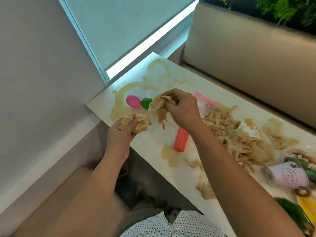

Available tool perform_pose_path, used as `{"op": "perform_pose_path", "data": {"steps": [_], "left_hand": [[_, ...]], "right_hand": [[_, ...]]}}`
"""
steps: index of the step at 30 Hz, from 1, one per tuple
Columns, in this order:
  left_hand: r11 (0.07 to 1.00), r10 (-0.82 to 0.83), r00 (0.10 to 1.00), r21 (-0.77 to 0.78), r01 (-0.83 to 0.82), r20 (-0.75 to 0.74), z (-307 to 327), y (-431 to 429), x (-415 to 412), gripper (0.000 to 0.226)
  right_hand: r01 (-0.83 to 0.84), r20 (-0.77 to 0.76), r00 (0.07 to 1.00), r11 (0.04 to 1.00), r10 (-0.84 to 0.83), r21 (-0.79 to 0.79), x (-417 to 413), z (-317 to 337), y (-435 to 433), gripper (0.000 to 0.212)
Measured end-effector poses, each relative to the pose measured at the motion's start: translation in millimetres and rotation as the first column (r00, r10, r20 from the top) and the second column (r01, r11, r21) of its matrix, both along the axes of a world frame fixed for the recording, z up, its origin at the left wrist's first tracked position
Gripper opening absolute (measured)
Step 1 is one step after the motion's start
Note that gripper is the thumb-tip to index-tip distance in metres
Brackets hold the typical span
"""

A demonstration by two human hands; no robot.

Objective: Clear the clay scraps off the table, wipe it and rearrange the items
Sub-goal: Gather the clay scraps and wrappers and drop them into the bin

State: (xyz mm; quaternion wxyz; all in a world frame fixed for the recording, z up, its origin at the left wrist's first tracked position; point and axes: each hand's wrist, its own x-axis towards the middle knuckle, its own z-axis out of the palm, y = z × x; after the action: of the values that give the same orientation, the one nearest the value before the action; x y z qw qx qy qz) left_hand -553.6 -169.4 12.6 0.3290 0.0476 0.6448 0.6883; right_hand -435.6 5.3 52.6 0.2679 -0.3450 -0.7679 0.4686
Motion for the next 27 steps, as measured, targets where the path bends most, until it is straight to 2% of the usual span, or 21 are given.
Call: {"op": "perform_pose_path", "data": {"steps": [6,11,19,27], "left_hand": [[0.994,0.100,0.993,-0.059,-0.097,0.055,-16.7,-41.1,-99.6,0.022],[0.972,0.183,0.982,-0.160,-0.174,0.045,-36.3,-92.5,-159.8,0.021],[0.911,0.357,0.932,-0.245,-0.332,0.064,-70.5,-155.9,-188.2,0.020],[0.801,0.531,0.846,-0.355,-0.481,0.052,-156.2,-207.6,-207.3,0.016]], "right_hand": [[-0.092,0.033,0.995,0.991,0.095,-0.094,-103.1,-28.7,-45.1,0.023],[-0.180,0.020,0.983,0.972,0.185,-0.148,-171.5,-48.3,-81.5,0.029],[-0.355,0.045,0.921,0.881,0.387,-0.314,-231.5,-92.1,-132.0,0.023],[-0.427,0.133,0.842,0.797,0.523,-0.426,-276.7,-199.0,-179.7,0.020]]}}
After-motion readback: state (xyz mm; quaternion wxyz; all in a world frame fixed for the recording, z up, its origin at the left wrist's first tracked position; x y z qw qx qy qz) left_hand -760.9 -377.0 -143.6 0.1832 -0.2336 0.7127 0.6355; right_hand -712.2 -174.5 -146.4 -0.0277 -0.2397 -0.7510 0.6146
